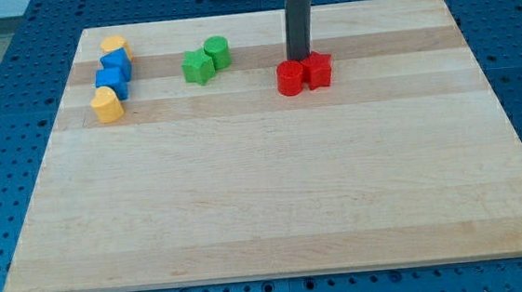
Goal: Move the yellow hexagon right a bit
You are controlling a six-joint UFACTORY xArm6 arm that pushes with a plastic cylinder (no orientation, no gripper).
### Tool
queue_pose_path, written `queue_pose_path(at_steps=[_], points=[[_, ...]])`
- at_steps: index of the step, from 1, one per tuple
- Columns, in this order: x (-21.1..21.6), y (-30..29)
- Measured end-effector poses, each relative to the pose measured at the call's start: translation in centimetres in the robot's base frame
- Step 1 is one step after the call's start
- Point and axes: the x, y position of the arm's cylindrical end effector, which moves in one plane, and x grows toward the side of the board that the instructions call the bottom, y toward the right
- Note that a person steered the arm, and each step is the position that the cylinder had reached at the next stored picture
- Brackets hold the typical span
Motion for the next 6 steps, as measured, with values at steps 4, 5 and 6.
queue_pose_path(at_steps=[4, 5, 6], points=[[6.4, -12.7], [6.6, -15.8], [9.2, -21.7]])
